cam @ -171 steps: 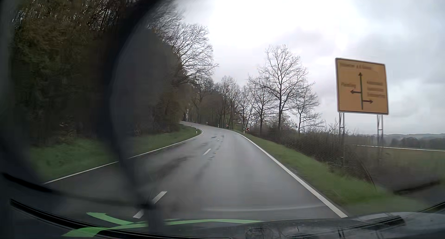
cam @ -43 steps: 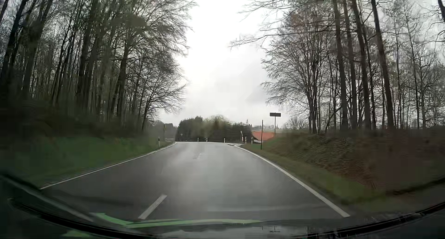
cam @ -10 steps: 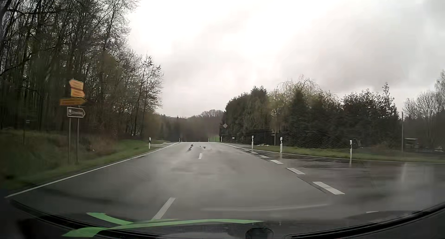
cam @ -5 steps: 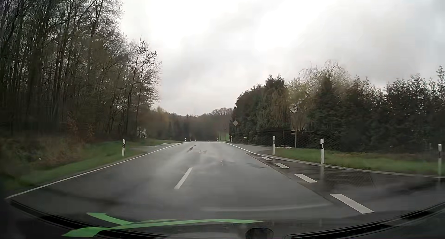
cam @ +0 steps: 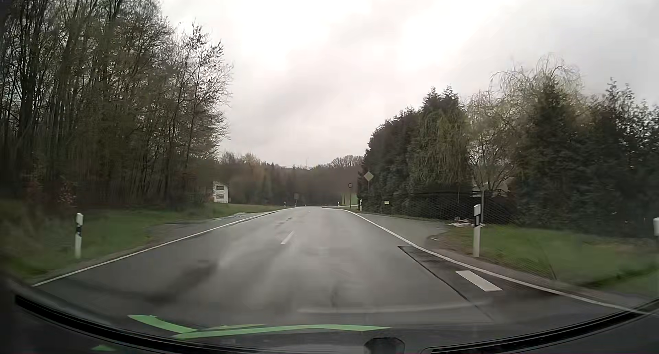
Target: Follow the waypoints while adhering to traffic rules and regulations
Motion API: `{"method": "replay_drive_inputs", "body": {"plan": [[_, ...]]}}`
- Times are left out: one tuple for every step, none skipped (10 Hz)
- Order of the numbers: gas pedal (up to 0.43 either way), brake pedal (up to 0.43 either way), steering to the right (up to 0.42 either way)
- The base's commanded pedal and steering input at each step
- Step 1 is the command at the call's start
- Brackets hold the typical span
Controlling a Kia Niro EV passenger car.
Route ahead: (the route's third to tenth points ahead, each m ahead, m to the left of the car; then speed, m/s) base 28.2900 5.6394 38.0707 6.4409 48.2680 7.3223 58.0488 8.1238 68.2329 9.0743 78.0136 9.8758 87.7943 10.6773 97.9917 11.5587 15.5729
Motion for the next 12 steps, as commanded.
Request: {"method": "replay_drive_inputs", "body": {"plan": [[0.169,0.000,-0.029],[0.177,0.000,-0.026],[0.177,0.000,-0.021],[0.177,0.000,-0.018],[0.177,0.000,-0.016],[0.177,0.000,-0.016],[0.177,0.000,-0.016],[0.177,0.000,-0.015],[0.177,0.000,-0.014],[0.177,0.000,-0.012],[0.177,0.000,-0.012],[0.177,0.000,-0.012]]}}
